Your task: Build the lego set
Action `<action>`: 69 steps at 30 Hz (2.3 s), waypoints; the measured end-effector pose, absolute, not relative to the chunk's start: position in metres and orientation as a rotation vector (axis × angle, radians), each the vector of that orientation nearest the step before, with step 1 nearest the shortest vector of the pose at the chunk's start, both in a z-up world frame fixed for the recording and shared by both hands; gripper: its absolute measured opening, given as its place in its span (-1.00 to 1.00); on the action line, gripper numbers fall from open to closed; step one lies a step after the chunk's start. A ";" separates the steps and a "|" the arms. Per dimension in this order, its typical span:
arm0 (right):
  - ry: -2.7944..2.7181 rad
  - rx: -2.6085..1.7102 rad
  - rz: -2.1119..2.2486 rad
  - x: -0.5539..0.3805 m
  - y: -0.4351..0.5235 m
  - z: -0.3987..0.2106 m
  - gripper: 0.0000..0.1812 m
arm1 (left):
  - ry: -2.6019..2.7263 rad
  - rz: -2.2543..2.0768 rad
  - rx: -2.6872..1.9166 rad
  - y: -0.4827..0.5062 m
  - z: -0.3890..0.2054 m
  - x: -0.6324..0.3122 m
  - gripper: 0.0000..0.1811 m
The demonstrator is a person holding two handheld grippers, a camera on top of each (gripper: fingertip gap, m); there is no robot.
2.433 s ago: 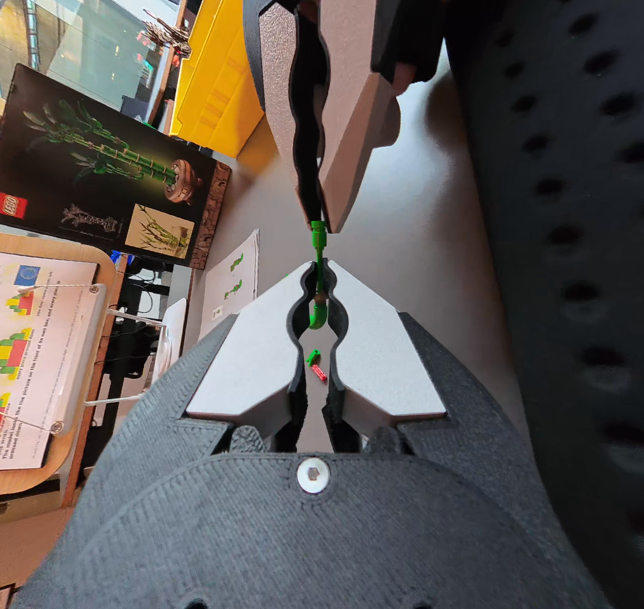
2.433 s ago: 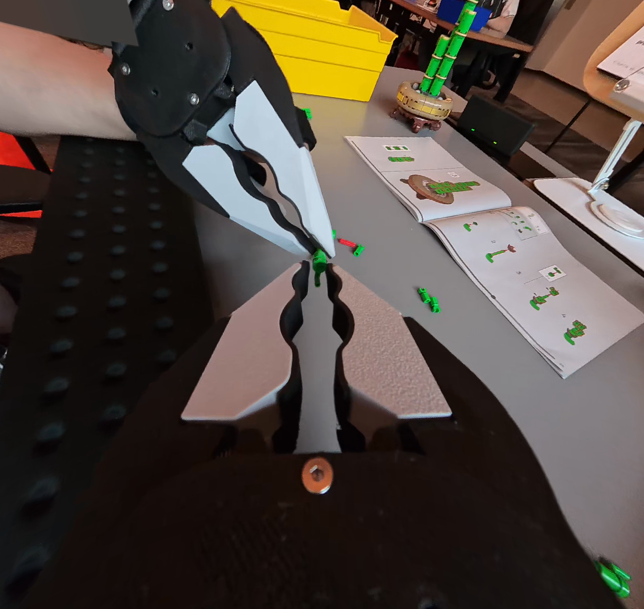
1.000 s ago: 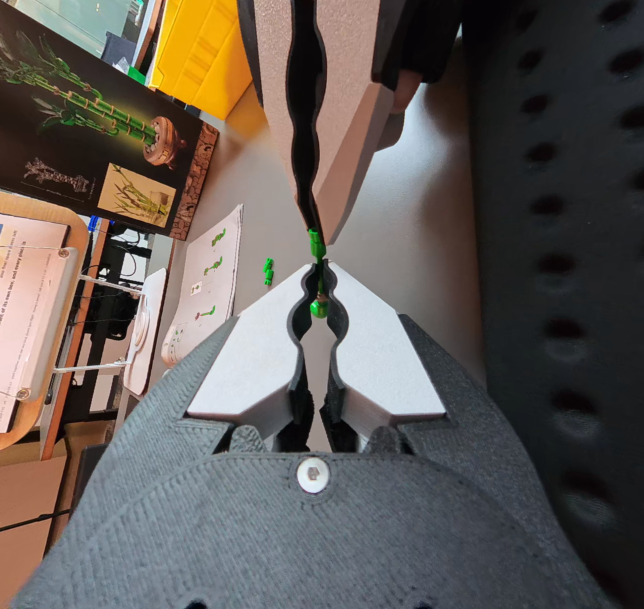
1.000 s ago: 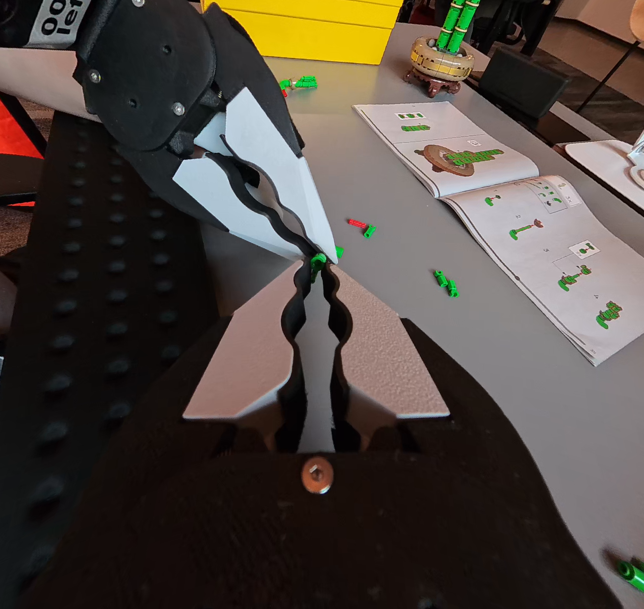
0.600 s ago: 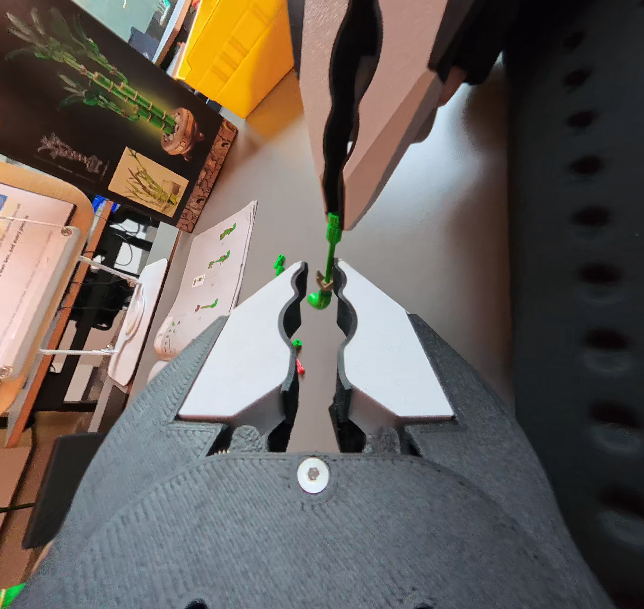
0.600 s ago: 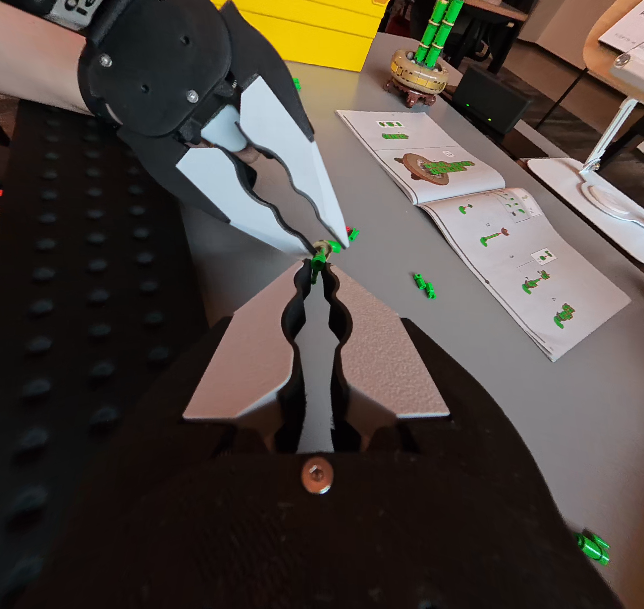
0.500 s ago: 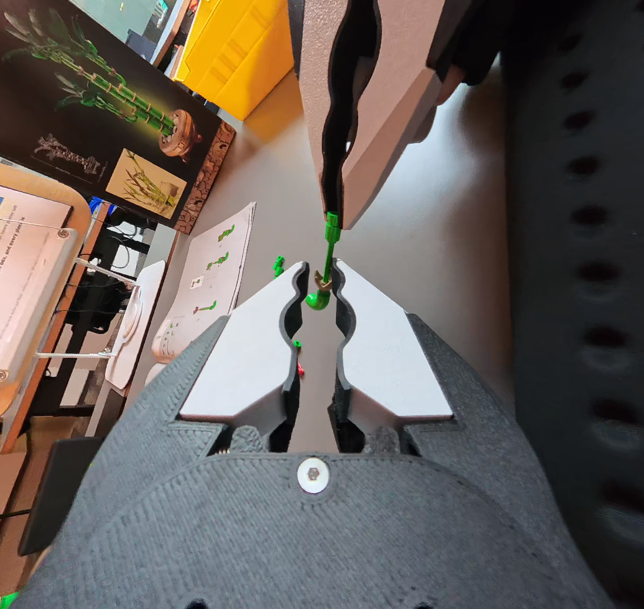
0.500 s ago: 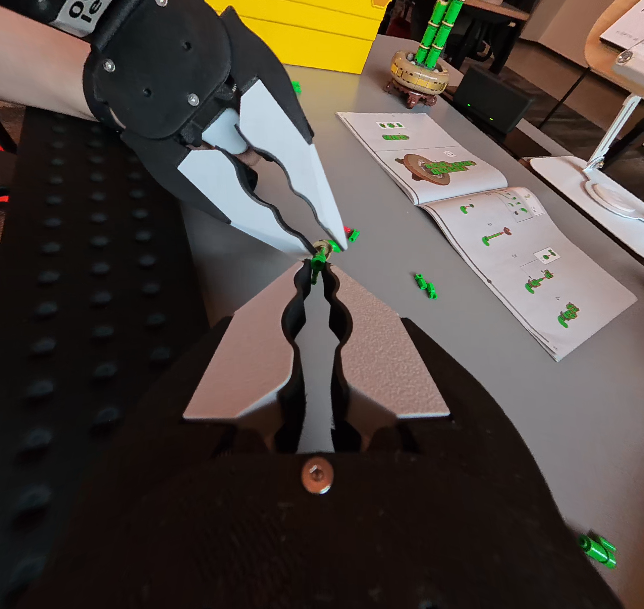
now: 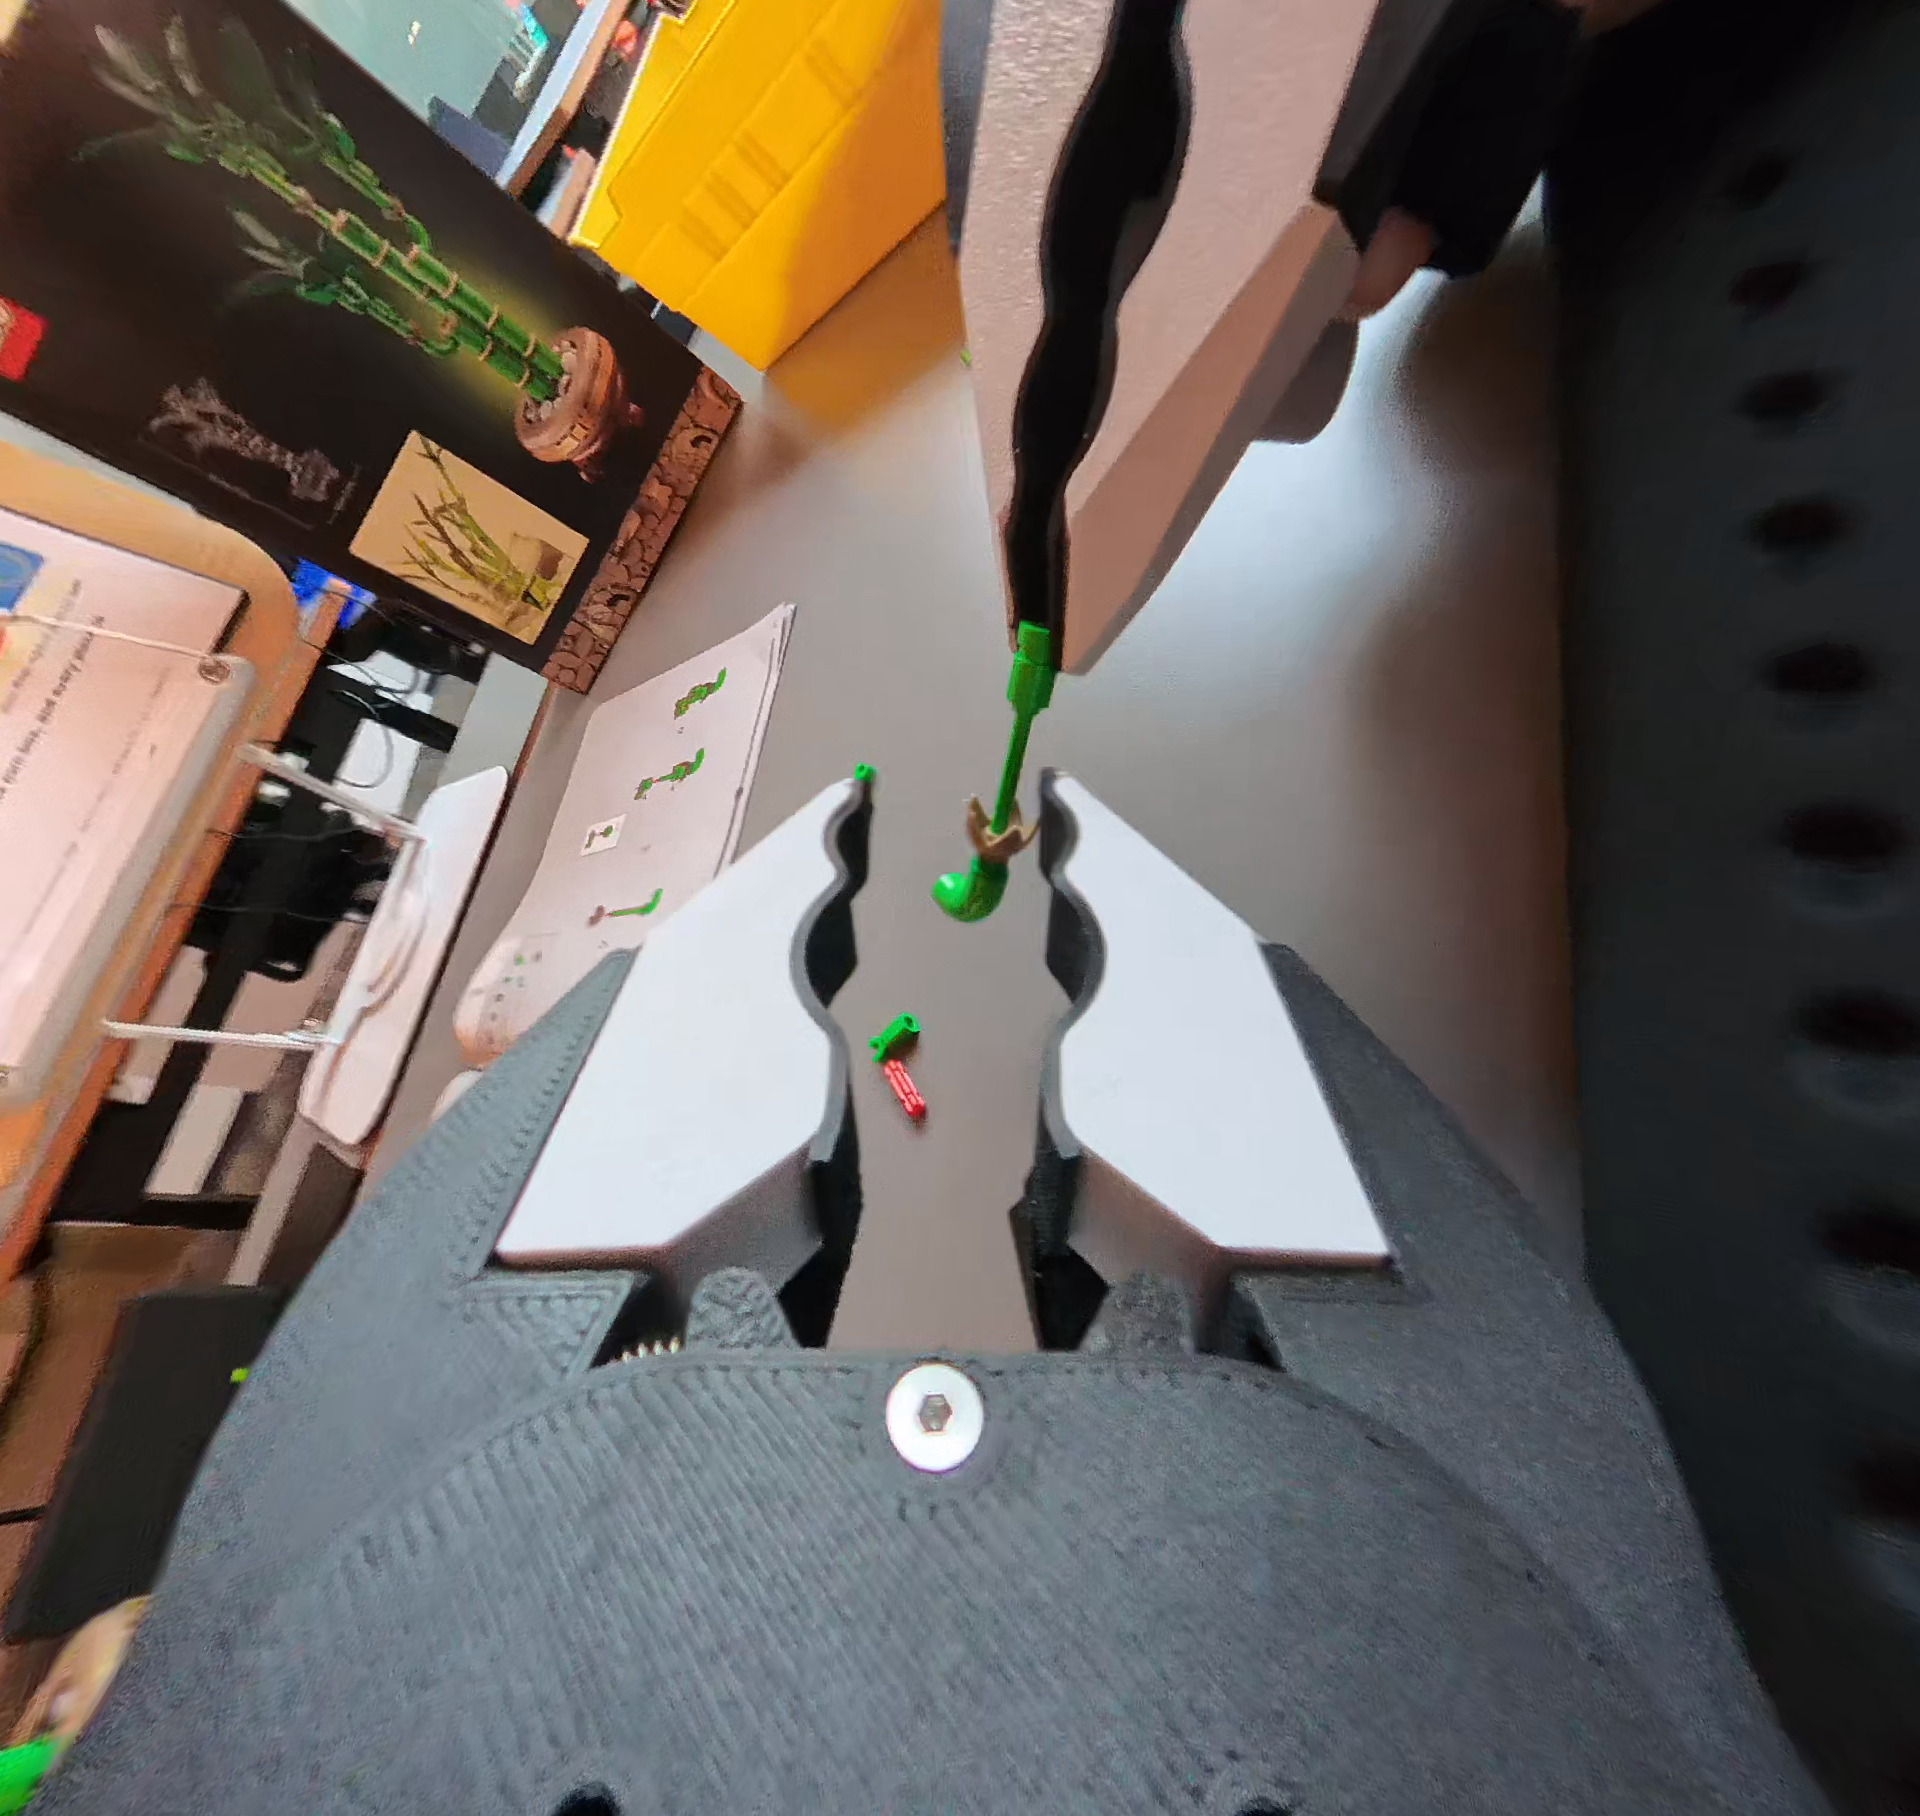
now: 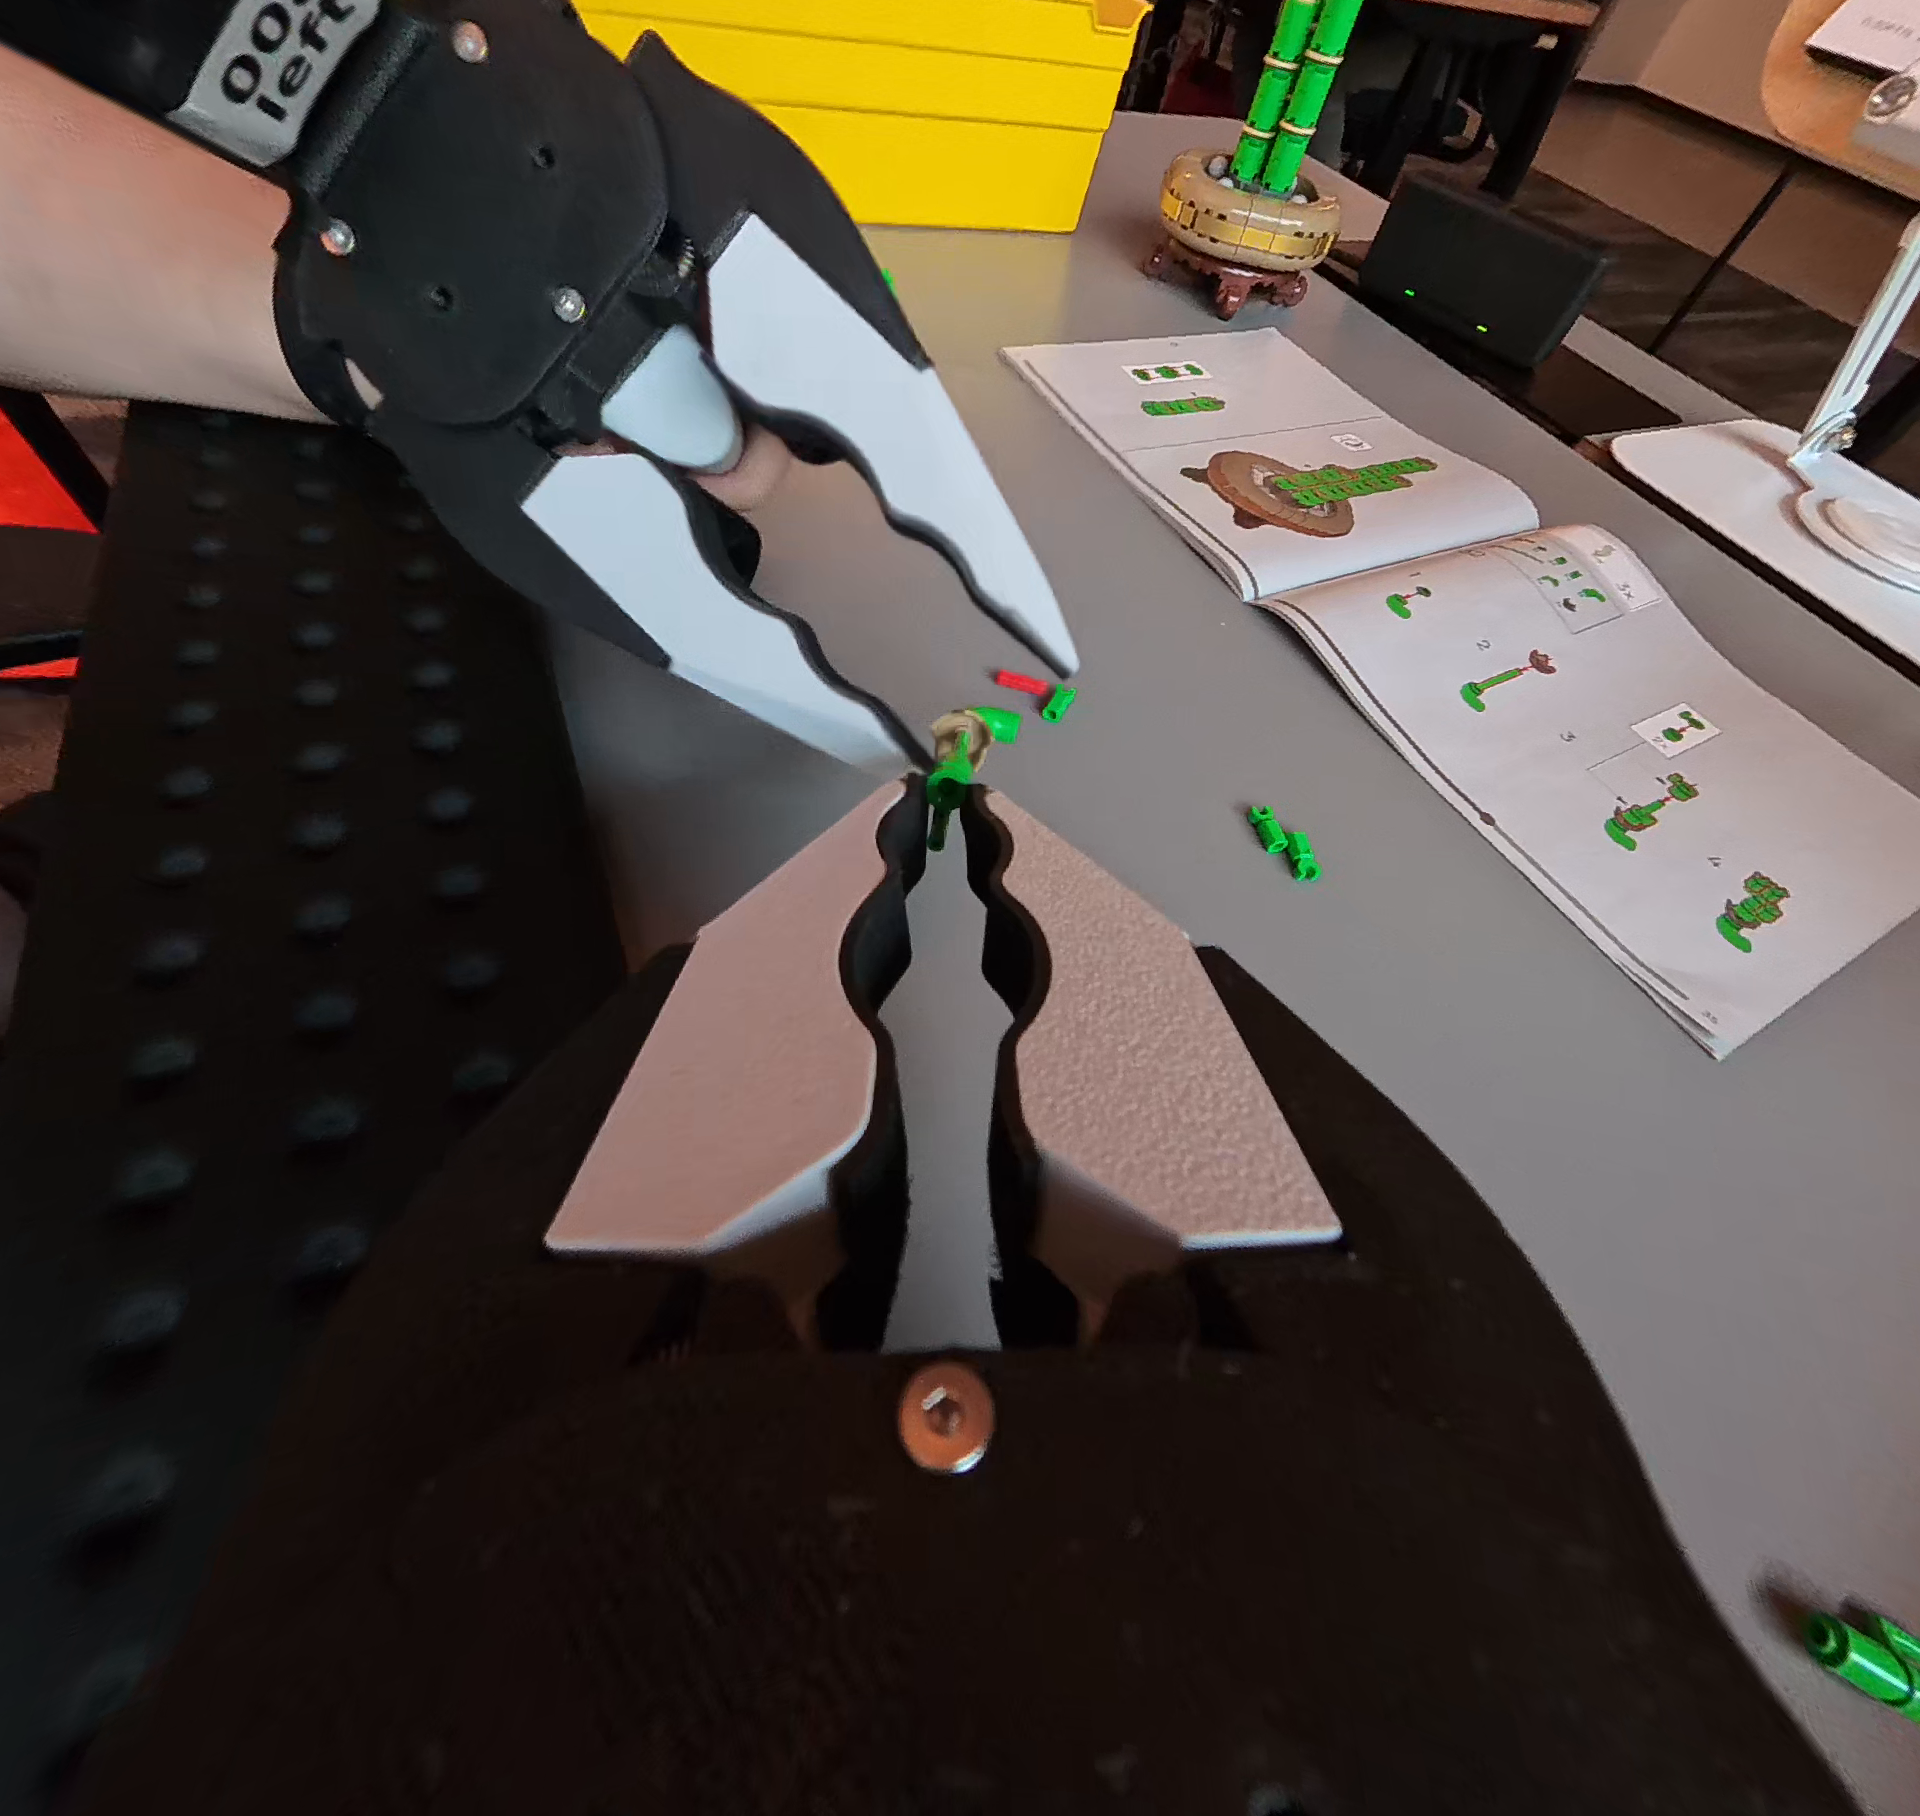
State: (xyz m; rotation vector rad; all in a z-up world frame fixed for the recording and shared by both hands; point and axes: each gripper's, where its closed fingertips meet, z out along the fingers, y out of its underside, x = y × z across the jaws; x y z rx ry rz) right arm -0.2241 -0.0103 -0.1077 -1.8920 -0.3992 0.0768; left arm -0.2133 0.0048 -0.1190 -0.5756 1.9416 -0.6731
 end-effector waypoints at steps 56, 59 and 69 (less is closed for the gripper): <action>-0.364 -1.984 0.214 -0.225 -0.009 -0.125 -0.94 | 2.106 -0.454 -0.516 0.011 -0.158 -0.219 -0.96; -0.364 -1.984 0.217 -0.225 -0.009 -0.125 -0.94 | 2.104 -0.449 -0.517 0.012 -0.157 -0.218 -0.96; -0.359 -1.990 0.221 -0.225 -0.008 -0.126 -0.94 | 2.107 -0.438 -0.529 0.013 -0.157 -0.218 -0.96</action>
